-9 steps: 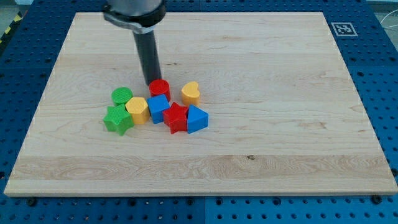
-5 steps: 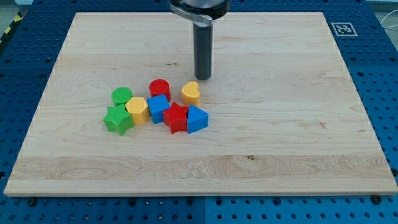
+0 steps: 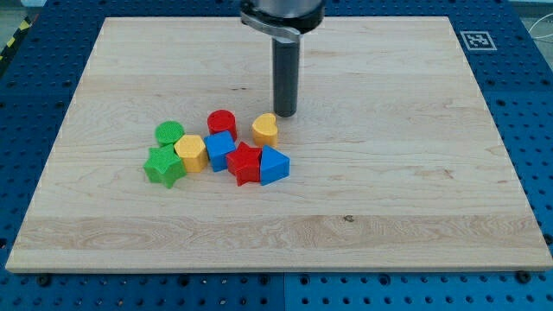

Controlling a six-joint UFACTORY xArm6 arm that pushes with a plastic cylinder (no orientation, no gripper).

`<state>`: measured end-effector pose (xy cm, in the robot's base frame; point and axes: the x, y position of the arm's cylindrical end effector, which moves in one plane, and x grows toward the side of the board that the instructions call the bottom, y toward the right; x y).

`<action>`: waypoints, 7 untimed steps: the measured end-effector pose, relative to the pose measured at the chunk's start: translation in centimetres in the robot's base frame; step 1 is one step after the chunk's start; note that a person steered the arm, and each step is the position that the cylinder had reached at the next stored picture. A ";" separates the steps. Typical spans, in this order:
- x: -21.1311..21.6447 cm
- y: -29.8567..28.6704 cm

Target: Move yellow heart slightly left

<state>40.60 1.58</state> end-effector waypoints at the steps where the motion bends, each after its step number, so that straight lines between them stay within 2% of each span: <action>1: 1.3 1.1; 7: 1.9 -2.8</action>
<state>42.49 -1.23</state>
